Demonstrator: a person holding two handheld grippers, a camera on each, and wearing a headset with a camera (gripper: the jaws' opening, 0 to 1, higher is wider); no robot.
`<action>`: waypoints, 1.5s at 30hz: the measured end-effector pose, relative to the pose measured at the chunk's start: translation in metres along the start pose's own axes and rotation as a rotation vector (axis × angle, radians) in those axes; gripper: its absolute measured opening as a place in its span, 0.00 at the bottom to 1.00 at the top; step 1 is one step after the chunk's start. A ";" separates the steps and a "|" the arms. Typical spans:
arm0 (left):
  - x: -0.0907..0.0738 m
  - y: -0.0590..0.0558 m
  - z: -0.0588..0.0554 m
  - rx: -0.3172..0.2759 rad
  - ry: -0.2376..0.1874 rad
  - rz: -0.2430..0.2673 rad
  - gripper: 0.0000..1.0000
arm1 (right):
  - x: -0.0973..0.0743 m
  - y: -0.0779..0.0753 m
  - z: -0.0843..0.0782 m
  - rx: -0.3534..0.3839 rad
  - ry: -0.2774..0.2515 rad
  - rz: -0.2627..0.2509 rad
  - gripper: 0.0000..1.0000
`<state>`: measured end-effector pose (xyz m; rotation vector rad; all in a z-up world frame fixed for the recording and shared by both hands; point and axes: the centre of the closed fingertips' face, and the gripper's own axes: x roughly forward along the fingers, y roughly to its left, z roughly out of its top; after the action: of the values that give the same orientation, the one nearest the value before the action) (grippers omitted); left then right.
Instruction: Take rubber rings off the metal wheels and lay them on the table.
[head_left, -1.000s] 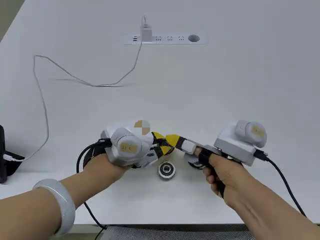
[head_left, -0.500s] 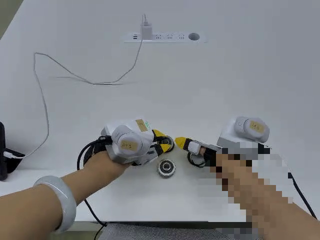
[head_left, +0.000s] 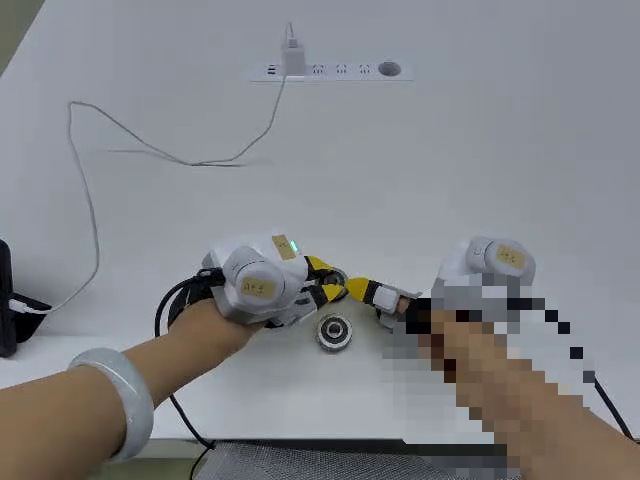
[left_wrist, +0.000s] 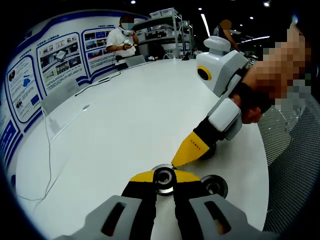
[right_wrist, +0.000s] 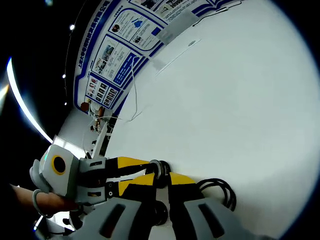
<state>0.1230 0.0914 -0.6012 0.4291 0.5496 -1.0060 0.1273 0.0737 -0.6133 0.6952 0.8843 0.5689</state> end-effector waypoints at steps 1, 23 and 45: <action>0.000 0.000 0.000 -0.001 0.000 0.000 0.12 | 0.000 -0.001 0.000 0.006 -0.001 0.000 0.12; -0.001 -0.001 0.001 -0.003 -0.004 0.002 0.12 | 0.004 0.007 -0.008 0.364 -0.043 0.088 0.21; 0.000 -0.001 0.001 0.000 -0.002 0.002 0.12 | 0.003 0.013 -0.001 0.249 -0.056 0.093 0.20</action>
<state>0.1224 0.0906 -0.6002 0.4282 0.5473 -1.0045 0.1262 0.0841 -0.6056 0.9770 0.8820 0.5238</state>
